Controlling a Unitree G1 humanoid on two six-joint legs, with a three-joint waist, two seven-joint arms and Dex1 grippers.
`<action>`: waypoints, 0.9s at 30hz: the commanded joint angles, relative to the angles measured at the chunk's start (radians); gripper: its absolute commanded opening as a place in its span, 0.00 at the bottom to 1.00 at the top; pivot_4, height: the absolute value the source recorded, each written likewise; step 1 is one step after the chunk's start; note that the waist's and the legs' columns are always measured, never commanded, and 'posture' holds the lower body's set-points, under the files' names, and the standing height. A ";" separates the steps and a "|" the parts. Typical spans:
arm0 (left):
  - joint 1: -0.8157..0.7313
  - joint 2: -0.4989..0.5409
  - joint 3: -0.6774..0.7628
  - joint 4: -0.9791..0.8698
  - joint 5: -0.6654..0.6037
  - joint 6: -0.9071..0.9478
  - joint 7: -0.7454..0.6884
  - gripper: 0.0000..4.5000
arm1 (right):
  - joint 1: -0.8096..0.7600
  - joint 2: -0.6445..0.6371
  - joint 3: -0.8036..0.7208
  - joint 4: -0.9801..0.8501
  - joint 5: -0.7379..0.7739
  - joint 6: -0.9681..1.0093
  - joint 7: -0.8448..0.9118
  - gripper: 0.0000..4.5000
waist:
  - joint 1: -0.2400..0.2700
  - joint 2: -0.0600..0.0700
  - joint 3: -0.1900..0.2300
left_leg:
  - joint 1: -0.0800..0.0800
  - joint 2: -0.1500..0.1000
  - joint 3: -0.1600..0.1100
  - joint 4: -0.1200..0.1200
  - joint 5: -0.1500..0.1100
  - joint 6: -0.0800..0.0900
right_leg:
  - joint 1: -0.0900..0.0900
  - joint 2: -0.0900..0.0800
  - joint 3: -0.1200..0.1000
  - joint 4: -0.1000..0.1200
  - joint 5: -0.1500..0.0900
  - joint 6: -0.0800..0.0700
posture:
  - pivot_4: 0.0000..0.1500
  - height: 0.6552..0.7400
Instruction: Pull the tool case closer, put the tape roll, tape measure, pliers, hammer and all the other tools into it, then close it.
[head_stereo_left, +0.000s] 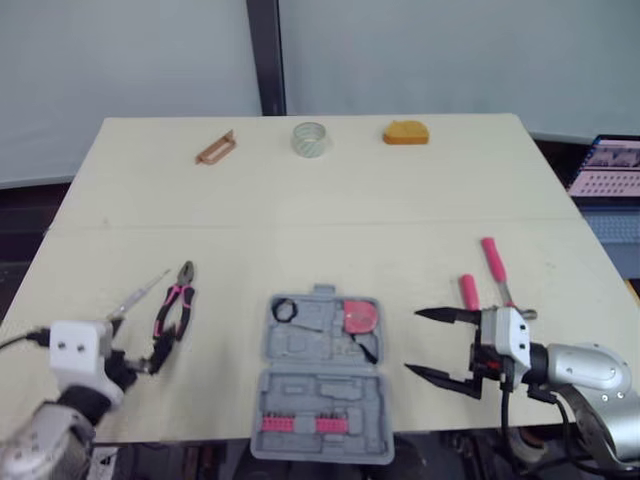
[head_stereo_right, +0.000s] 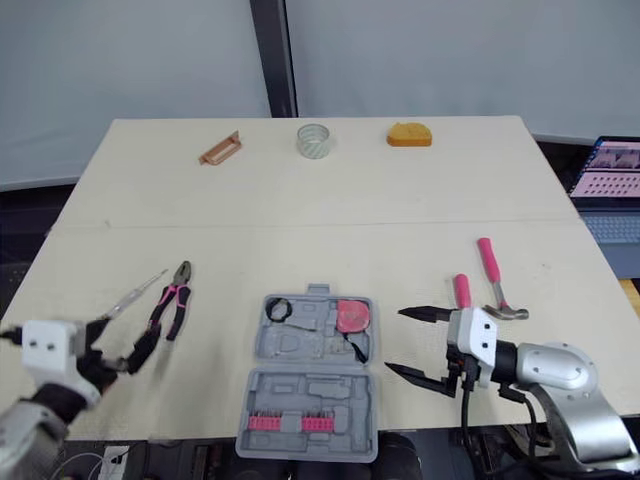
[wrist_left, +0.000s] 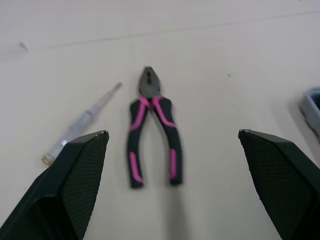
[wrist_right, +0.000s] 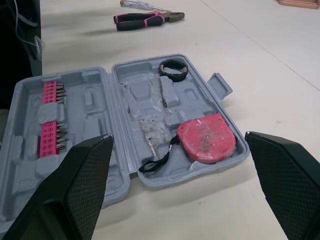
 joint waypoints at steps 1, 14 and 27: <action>-0.083 0.060 0.000 0.052 -0.009 0.101 0.007 1.00 | -0.028 -0.008 -0.018 -0.047 0.040 0.027 -0.014 0.99 | -0.003 0.000 0.000 | 0.000 0.000 0.000 0.000 0.000 0.000 | 0.000 0.000 0.000 0.000 0.000 0.000 | 1.00 1.00; -0.338 0.137 -0.178 0.352 0.128 0.208 0.004 1.00 | -0.066 -0.002 -0.022 -0.128 0.041 0.112 -0.099 0.99 | -0.012 0.000 0.000 | 0.000 0.000 0.000 -0.001 0.000 0.000 | 0.000 0.000 0.000 0.000 0.000 0.000 | 1.00 1.00; -0.391 0.090 -0.300 0.493 0.228 0.149 -0.011 1.00 | -0.050 -0.005 -0.032 -0.144 0.037 0.114 -0.120 0.99 | -0.011 0.000 0.000 | 0.000 0.000 0.000 -0.001 0.000 -0.001 | -0.001 0.000 0.000 0.000 0.000 0.000 | 1.00 1.00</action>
